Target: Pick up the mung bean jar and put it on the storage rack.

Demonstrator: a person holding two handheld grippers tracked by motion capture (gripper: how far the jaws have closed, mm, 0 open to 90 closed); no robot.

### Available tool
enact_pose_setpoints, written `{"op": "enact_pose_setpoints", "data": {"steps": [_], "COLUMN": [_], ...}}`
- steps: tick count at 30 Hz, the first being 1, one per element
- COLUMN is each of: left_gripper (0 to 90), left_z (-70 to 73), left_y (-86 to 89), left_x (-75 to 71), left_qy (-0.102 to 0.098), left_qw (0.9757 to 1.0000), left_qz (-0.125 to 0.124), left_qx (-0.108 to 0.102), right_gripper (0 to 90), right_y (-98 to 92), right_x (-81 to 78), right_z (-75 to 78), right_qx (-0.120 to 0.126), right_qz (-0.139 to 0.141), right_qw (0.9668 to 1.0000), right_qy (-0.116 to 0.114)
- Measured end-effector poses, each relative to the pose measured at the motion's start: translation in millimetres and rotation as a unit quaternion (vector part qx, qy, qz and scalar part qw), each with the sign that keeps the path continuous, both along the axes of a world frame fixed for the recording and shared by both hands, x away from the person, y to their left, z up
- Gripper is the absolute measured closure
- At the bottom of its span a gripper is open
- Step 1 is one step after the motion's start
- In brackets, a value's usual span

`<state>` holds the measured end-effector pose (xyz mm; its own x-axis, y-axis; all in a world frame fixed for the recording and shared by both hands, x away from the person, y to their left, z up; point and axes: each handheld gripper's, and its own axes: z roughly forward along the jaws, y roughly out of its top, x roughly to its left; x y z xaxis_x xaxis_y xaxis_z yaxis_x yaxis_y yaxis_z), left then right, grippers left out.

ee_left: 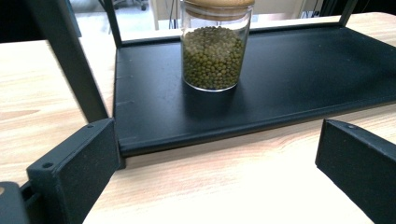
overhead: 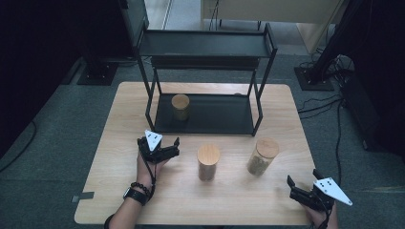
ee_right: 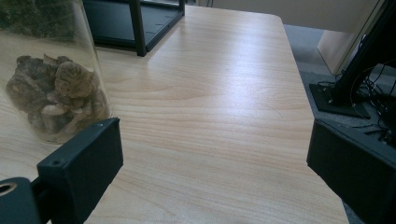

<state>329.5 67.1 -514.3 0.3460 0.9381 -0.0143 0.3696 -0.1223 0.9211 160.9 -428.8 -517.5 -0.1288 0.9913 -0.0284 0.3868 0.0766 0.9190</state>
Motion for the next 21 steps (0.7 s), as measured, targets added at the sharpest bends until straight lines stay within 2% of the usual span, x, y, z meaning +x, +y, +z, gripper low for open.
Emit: {"op": "enact_pose_setpoints", "data": {"steps": [21], "left_gripper": [0.0], "left_z": [-0.5], "left_y": [25.3], "left_x": [-22.3], "left_qy": [-0.001], "left_qw": [1.0], "left_qz": [0.001], "left_qx": [-0.007], "right_gripper": [3.6], "right_y": [0.5], "right_x": [0.1], "right_z": [-0.2], "right_qx": [-0.002], "right_qz": [-0.003], "right_qw": [1.0], "right_qy": [0.0]}}
